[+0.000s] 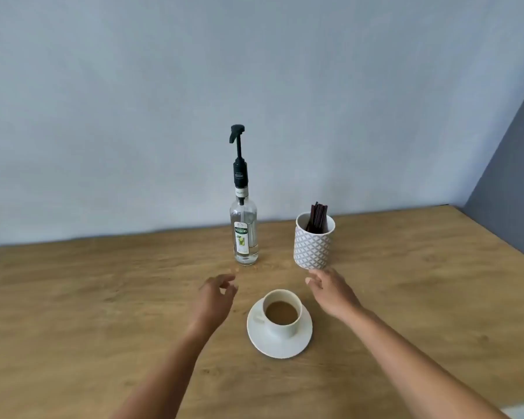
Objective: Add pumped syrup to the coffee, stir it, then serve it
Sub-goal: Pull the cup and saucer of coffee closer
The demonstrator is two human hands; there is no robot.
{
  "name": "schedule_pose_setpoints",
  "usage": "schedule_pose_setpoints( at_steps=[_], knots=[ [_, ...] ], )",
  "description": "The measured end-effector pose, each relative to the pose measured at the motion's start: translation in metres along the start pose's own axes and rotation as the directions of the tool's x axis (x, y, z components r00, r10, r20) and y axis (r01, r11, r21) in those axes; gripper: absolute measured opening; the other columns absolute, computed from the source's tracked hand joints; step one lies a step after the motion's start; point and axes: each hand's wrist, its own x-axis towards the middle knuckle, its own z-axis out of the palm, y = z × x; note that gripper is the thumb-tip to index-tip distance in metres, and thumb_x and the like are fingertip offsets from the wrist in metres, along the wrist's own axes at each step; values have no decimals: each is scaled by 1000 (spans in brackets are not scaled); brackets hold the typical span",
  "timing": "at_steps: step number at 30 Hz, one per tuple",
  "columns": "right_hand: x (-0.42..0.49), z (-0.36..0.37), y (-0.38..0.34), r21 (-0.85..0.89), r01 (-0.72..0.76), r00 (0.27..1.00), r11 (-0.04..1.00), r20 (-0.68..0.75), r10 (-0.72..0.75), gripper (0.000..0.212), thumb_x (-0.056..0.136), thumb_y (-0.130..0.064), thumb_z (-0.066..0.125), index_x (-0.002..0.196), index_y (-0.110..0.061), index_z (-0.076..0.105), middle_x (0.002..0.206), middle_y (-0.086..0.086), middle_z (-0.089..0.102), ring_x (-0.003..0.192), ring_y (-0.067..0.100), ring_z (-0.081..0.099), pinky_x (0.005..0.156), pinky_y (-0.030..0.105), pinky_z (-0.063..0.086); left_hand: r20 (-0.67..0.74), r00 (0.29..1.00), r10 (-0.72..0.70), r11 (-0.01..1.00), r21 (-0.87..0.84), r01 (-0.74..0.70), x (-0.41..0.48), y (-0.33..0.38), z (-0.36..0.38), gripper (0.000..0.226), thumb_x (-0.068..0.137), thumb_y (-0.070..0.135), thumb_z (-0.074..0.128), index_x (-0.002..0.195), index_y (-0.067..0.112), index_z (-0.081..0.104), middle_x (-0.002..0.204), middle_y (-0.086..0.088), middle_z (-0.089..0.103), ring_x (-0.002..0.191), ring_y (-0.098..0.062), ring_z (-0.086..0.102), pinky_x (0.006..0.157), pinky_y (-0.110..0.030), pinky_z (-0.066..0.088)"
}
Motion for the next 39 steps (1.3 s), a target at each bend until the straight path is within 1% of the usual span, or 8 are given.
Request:
schedule_pose_setpoints(
  at_steps=[6,8,10,13,19,28,33,39],
  knots=[
    [-21,28,17,-9,-113,988,994,103,113,42,98,-39,44,137,-22,49,137,5,48,126,23,48,102,39,42,136,975,-175,985,37,171,-28,-24,31,35,88,30,64,123,25,68,105,3,68,97,-17,68,86,-33,54],
    [-25,35,21,18,-144,984,989,110,141,43,98,-35,45,138,-19,47,140,6,47,127,23,48,103,37,41,194,953,-233,970,-23,242,-34,-25,34,39,86,26,62,126,23,66,96,3,69,81,-22,74,67,-38,61],
    [-27,42,26,28,-177,977,984,125,173,44,97,-31,48,139,-17,46,142,8,49,128,24,47,104,35,40,231,930,-287,949,-63,308,-38,-27,41,44,85,20,63,128,21,64,81,3,71,58,-19,71,48,-32,56],
    [-31,52,30,61,-220,965,974,161,208,48,94,-26,55,140,-16,46,138,8,54,125,24,51,103,37,43,257,908,-329,923,-114,367,-42,-28,49,42,85,13,63,126,22,66,56,3,71,42,-11,64,41,-24,50],
    [-30,66,31,137,-261,960,956,142,242,48,90,-15,57,137,-18,51,118,11,64,101,31,65,84,47,56,280,891,-356,870,-250,426,-41,-31,59,45,84,-2,61,121,22,70,53,-1,69,43,-11,61,41,-24,47],
    [-15,73,32,194,-271,959,943,136,247,48,87,-8,60,134,-16,55,118,11,68,100,29,67,83,46,58,269,882,-387,833,-308,459,-32,-35,61,43,85,-4,62,122,19,69,53,1,67,47,-14,61,43,-25,46],
    [-1,75,32,190,-262,961,946,142,237,48,88,-8,60,135,-16,54,114,12,70,82,15,58,83,44,58,252,889,-382,843,-299,447,-24,-33,59,42,85,-3,61,120,20,70,50,5,65,44,-10,60,40,-23,45],
    [7,74,31,188,-246,963,951,157,218,47,88,-8,60,134,-15,54,116,8,68,83,14,58,82,42,58,247,888,-388,830,-325,453,-21,-32,58,40,87,-1,63,121,19,69,56,4,67,53,-13,63,43,-26,48]
  ],
)
